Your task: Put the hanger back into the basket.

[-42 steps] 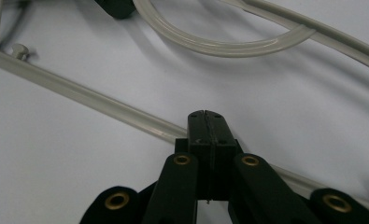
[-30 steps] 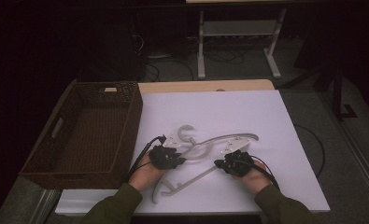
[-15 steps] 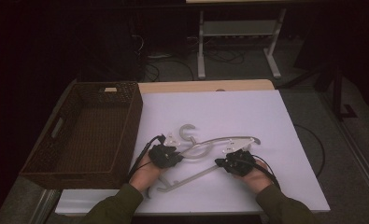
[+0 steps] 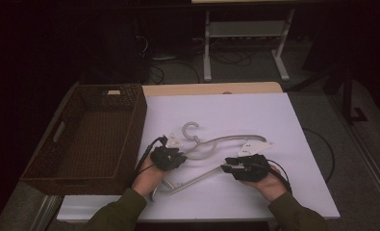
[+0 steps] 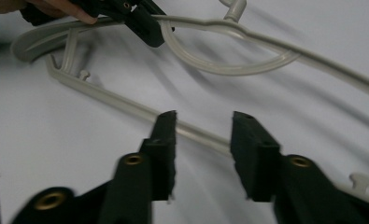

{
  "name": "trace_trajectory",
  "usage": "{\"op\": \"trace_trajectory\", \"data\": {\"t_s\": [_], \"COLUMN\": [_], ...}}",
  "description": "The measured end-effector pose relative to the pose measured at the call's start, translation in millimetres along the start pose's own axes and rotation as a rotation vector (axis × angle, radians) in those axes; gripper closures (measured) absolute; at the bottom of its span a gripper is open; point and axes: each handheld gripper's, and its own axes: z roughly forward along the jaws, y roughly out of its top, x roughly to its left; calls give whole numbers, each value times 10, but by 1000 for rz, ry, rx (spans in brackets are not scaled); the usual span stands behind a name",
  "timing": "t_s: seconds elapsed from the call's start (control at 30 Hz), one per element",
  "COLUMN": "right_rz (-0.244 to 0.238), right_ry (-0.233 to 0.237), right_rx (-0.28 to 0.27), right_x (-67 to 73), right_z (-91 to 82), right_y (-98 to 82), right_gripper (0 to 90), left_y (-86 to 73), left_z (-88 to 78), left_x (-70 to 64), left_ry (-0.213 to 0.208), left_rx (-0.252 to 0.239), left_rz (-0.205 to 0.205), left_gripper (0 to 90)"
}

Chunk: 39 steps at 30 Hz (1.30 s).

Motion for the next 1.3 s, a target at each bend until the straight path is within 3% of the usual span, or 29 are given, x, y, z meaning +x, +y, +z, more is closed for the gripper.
{"op": "trace_trajectory", "data": {"t_s": [0.13,0.27,0.6,0.87,0.97,1.3], "right_rz": [5,7,18,62,88,91], "right_ry": [-10,-20,-36,-125,-132,-148], "right_rx": [-24,-72,-130,-151,-150,-159], "right_x": [13,13,-16,-76,-98,-136], "right_z": [-138,-283,-490,-561,-581,-583], "right_y": [-52,-99,-237,-326,-354,-381], "right_gripper": [405,302,215,71,20,10], "left_y": [55,100,321,505,546,651], "left_z": [-62,-117,-254,-450,-525,-843], "left_x": [23,45,115,192,246,448], "left_ry": [1,-4,-2,13,15,29], "left_rx": [-10,-20,-39,-39,-41,-63], "left_rz": [-15,-30,-91,-106,-120,-143], "left_gripper": [819,819,820,820,820,820]}}
